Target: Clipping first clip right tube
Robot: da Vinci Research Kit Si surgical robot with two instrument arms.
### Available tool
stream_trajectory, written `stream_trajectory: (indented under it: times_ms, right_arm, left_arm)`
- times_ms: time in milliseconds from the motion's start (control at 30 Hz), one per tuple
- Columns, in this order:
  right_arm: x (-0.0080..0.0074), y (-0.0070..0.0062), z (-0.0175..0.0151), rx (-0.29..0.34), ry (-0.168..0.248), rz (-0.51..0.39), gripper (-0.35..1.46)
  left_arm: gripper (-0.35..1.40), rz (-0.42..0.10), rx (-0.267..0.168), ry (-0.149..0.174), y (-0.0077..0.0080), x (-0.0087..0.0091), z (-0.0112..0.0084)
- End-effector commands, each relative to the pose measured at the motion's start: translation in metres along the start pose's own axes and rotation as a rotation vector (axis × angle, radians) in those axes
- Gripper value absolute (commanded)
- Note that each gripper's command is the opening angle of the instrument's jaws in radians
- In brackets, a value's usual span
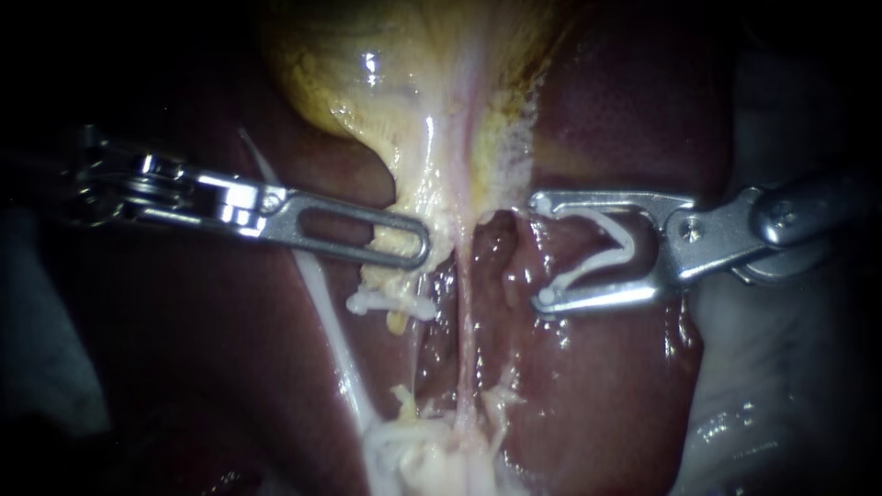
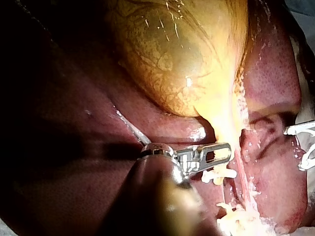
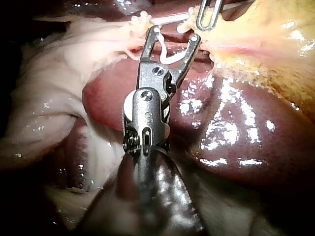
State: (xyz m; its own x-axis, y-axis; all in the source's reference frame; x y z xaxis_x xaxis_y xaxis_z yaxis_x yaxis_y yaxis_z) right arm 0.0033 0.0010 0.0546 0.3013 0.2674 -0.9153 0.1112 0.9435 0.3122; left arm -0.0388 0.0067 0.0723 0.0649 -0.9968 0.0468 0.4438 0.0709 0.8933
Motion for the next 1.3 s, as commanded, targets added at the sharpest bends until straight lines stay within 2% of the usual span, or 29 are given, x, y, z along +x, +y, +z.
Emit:
stream_trajectory:
  times_ms: [33,167,467,667,733,800,900,967,1100,1300]
  right_arm:
    - [0.0000,0.0000,0.0000,0.000,0.000,-0.001,0.49]
    - [-0.0001,-0.0001,0.0001,0.000,0.000,-0.001,0.50]
    - [-0.0003,-0.0002,0.0002,-0.001,0.000,-0.002,0.50]
    - [-0.0008,-0.0005,0.0007,-0.003,-0.005,-0.001,0.50]
    - [-0.0013,-0.0008,0.0012,-0.006,-0.009,0.037,0.49]
    - [-0.0021,-0.0012,0.0019,-0.004,-0.021,0.084,0.49]
    - [-0.0041,-0.0021,0.0038,0.000,-0.065,0.163,0.49]
    - [-0.0054,-0.0026,0.0050,0.008,-0.077,0.202,0.49]
    - [-0.0085,-0.0034,0.0077,0.019,-0.077,0.310,0.49]
    - [-0.0115,-0.0046,0.0107,0.056,-0.083,0.406,0.48]
  left_arm:
    - [-0.35,0.000,0.001,0.001,-0.0001,0.0000,-0.0003]
    - [-0.35,-0.005,0.010,0.013,-0.0009,-0.0005,-0.0020]
    - [-0.35,-0.035,0.002,-0.031,-0.0039,-0.0023,-0.0082]
    - [-0.35,-0.036,0.001,-0.037,-0.0041,-0.0022,-0.0083]
    - [-0.35,-0.036,0.001,-0.037,-0.0041,-0.0021,-0.0083]
    - [-0.35,-0.036,0.001,-0.037,-0.0041,-0.0021,-0.0083]
    - [-0.35,-0.036,0.001,-0.038,-0.0041,-0.0021,-0.0083]
    - [-0.35,-0.037,0.001,-0.038,-0.0042,-0.0020,-0.0084]
    - [-0.35,-0.031,0.000,-0.039,-0.0044,-0.0019,-0.0084]
    - [-0.35,-0.032,-0.001,-0.040,-0.0047,-0.0017,-0.0083]
